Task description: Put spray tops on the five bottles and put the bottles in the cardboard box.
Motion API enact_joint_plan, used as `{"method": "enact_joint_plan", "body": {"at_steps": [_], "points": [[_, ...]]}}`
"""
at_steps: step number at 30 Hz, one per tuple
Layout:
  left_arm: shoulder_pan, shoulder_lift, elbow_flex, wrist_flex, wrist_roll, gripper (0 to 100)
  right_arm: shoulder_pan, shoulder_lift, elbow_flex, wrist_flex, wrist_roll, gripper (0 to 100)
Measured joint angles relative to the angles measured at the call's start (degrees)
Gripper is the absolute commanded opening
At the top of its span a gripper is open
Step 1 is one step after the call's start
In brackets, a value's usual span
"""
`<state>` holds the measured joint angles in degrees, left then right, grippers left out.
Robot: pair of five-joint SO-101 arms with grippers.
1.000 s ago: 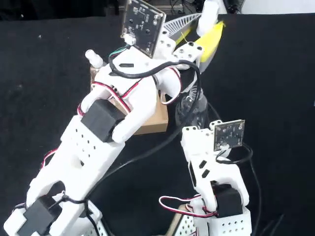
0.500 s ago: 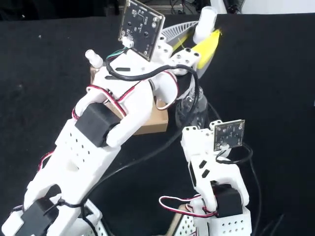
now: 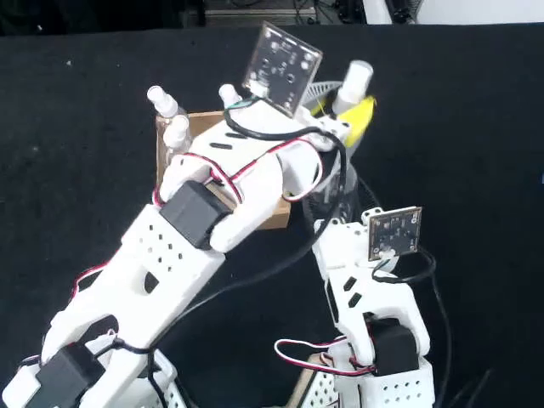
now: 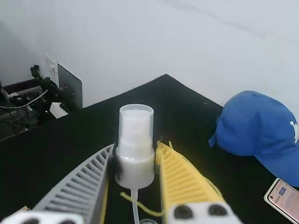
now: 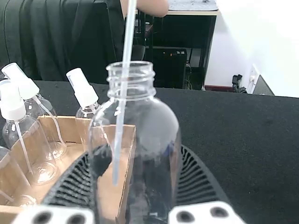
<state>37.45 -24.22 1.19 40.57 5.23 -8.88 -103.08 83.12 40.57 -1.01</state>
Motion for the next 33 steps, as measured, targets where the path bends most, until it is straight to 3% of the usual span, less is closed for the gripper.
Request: {"method": "enact_joint_plan", "body": {"at_steps": [4,10,16,23,29,33], "points": [[0.79,0.00,0.62,2.99,-0.09,20,0.00,0.00,0.00,0.00,0.00,1.0],[1.85,-4.04,1.32,8.26,-0.18,19,0.00,0.00,0.00,0.00,-0.09,1.0],[-2.29,-14.15,1.32,12.57,-0.18,19,0.00,0.00,0.00,0.00,-0.09,1.0],[-22.86,-24.35,3.87,17.14,-0.18,19,1.93,0.00,0.00,0.00,0.00,1.0],[-43.78,-28.75,18.81,16.97,-0.18,19,16.70,0.00,-0.09,0.00,1.14,1.0],[-53.98,-29.98,33.23,7.38,-0.18,19,25.14,0.00,-0.97,0.00,5.98,1.0]]}}
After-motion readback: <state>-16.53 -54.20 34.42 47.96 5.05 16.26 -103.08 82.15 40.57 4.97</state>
